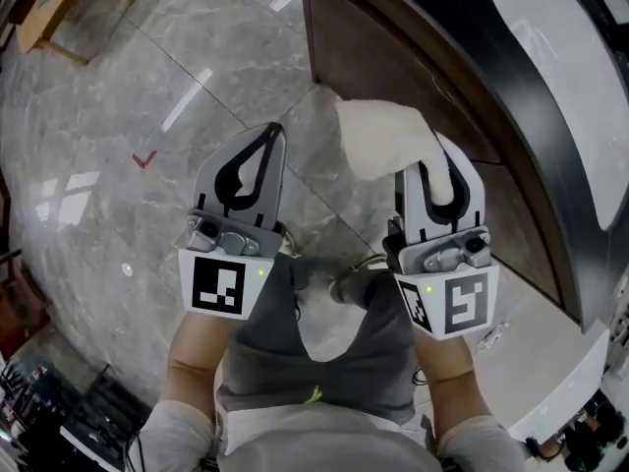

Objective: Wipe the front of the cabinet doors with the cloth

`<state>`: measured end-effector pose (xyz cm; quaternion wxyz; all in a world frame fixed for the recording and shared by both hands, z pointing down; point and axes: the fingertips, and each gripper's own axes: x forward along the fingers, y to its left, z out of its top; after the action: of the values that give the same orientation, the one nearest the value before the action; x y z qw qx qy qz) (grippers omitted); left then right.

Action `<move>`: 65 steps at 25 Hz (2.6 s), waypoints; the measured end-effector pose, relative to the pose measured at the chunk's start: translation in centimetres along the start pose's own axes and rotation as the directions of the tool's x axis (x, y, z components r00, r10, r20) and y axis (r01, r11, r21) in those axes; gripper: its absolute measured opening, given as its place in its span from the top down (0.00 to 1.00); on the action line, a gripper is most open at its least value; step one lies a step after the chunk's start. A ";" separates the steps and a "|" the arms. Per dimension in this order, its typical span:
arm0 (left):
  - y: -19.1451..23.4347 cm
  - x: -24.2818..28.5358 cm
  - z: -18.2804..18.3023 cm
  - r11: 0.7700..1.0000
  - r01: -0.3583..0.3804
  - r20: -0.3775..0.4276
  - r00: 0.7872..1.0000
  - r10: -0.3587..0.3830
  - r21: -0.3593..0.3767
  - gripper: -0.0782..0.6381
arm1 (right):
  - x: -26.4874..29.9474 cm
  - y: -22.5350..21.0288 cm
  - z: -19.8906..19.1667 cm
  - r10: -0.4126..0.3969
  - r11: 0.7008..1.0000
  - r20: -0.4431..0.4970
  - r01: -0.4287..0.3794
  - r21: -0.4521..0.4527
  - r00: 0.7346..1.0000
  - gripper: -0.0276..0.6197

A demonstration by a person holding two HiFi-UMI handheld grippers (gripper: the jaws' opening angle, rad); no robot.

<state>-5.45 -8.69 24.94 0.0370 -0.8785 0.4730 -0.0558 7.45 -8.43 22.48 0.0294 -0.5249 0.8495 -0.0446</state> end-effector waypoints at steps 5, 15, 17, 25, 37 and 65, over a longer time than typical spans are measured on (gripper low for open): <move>0.4 1.8 -6.4 1.000 -0.004 0.022 1.000 0.004 0.000 0.87 | 2.0 -0.9 -5.4 0.034 0.999 0.034 -0.033 -0.021 0.999 0.85; 1.1 4.8 -13.1 0.999 0.000 0.126 0.992 -0.004 0.033 0.87 | 4.7 -1.5 -12.5 0.084 0.995 0.043 -0.082 -0.055 0.996 0.85; 1.2 4.9 -14.1 0.999 0.004 0.138 0.990 -0.010 0.043 0.87 | 5.1 -1.3 -13.4 0.092 0.993 0.061 -0.087 -0.073 0.994 0.85; 1.2 5.6 -17.9 0.998 0.013 0.192 0.981 -0.025 0.066 0.87 | 6.4 -1.4 -16.5 0.102 0.990 0.143 -0.086 -0.113 0.984 0.85; 3.0 5.0 -18.4 0.998 0.013 0.230 0.973 -0.025 0.054 0.87 | 11.4 -0.6 -14.9 0.020 0.998 0.168 -0.011 -0.056 0.986 0.85; 6.7 2.4 -17.5 0.997 0.008 0.298 0.954 0.016 -0.077 0.87 | 20.8 -1.6 -11.4 -0.157 0.987 0.200 0.147 0.062 0.967 0.85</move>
<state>-12.00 -14.57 41.65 0.0740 -0.8766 0.4656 0.0961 -1.55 -27.18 33.88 0.1250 -0.5895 0.7979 -0.0123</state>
